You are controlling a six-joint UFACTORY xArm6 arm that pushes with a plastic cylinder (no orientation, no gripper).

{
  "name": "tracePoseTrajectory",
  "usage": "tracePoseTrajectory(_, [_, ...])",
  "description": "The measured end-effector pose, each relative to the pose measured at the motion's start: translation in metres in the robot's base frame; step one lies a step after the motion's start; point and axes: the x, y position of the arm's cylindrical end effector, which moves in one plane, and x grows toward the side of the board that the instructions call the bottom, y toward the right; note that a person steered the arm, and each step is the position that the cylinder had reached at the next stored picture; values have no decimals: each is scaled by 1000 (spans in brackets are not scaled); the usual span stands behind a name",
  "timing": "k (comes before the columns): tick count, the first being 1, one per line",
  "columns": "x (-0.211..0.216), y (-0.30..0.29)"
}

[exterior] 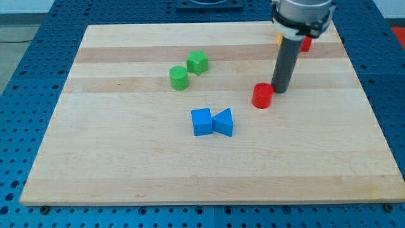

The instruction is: Slide the red circle diagonally top right to the blue triangle

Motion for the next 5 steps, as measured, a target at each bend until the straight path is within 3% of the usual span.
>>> tracePoseTrajectory(1, [-11,0])
tracePoseTrajectory(5, [14,-1])
